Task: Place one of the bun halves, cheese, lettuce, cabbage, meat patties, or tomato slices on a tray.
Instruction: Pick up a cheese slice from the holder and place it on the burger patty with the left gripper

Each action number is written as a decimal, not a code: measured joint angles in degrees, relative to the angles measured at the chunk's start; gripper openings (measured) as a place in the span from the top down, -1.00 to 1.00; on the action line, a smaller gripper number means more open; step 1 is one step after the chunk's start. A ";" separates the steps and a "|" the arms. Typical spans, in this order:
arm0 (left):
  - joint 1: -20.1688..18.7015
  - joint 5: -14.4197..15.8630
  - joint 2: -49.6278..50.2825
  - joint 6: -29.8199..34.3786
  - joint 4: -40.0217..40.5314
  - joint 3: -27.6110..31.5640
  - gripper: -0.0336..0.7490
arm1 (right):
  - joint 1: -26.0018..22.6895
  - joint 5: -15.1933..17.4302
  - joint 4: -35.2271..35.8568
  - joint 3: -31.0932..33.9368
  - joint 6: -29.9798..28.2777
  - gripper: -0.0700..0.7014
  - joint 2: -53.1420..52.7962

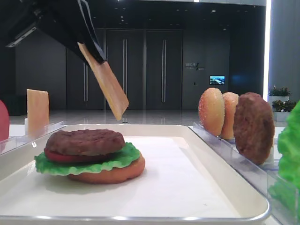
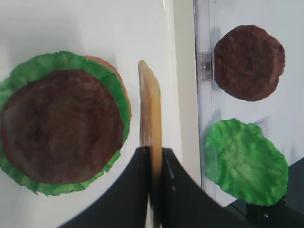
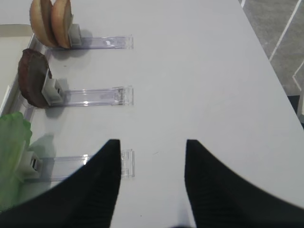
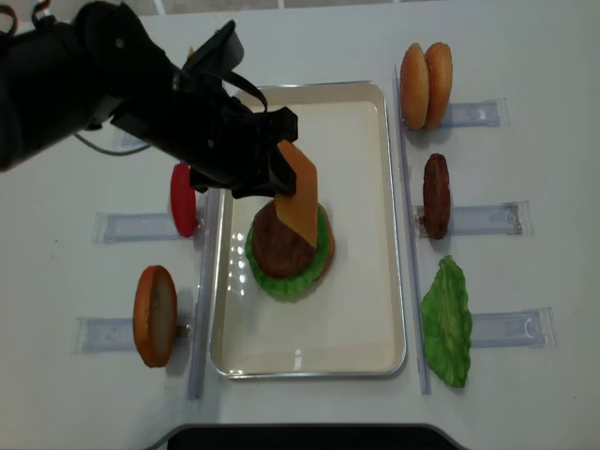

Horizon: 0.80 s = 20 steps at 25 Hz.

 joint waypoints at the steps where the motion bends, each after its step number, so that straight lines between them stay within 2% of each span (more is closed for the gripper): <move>1: 0.00 -0.20 0.00 0.45 -0.05 0.42 0.85 | 0.00 0.00 0.00 0.00 0.00 0.02 0.00; 8: 0.00 -3.27 0.00 1.71 -0.44 4.67 0.85 | 0.00 0.00 0.00 0.00 0.00 0.02 0.00; 20: 0.00 -4.11 0.00 3.24 -0.01 5.05 0.85 | 0.00 0.00 0.00 0.00 0.00 0.02 0.00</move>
